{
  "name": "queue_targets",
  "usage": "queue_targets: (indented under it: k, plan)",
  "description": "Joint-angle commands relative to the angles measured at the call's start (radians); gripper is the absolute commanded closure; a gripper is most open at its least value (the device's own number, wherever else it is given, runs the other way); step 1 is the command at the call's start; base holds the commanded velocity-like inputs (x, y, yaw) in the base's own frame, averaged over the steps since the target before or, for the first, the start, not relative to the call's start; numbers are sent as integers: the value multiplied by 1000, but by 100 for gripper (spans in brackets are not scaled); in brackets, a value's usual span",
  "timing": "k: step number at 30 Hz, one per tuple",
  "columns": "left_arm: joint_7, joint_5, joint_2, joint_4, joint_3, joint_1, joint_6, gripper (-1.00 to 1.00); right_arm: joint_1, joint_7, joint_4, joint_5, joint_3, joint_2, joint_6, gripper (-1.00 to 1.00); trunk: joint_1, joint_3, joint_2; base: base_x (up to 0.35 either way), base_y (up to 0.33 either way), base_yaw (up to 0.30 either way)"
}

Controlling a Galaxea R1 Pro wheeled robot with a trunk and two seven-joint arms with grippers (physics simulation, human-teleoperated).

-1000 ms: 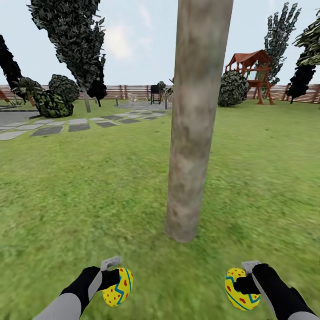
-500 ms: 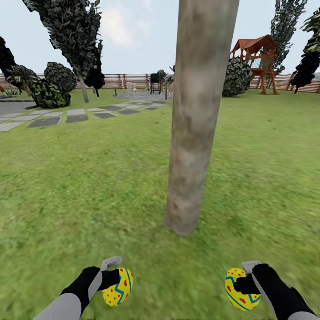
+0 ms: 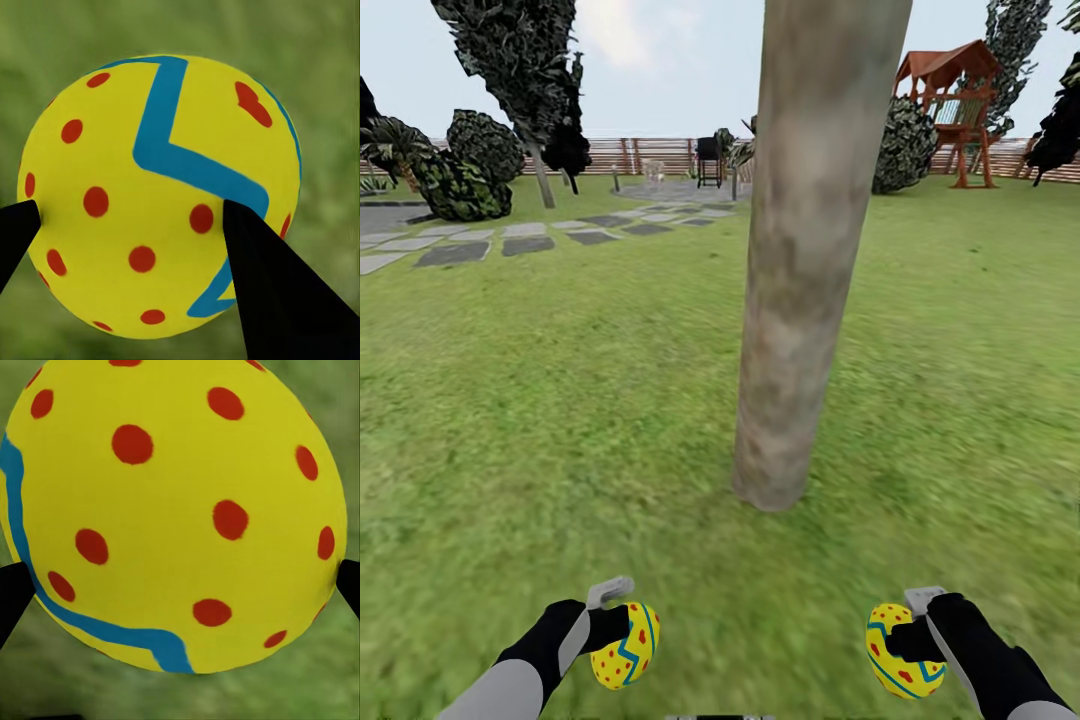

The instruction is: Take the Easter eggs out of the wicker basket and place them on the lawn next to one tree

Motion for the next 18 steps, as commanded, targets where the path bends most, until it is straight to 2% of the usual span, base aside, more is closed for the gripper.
queue_targets:
  k: [1, 10, 15, 18]
  plan:
    - [-5, -11, -1, -3, 7, 0, 6, 100, -1, 7, -1, 9, 3, -1, 4, 100, 0, -5, -1, 0, 0, 0]
    - [-5, -13, -7, -2, 7, 0, 5, 100, 0, 7, -1, 9, 4, -1, 4, 100, 4, -40, -3, 0, 0, 0]
    - [-5, -13, -9, -3, 8, 0, -11, 100, 0, 7, -1, 9, 5, -1, 4, 100, 4, -40, -3, 0, 0, 0]
    - [-5, -12, -9, -2, 8, 0, -13, 100, 0, 7, -1, 9, 6, 0, 4, 100, 6, -51, -3, 0, 0, 0]
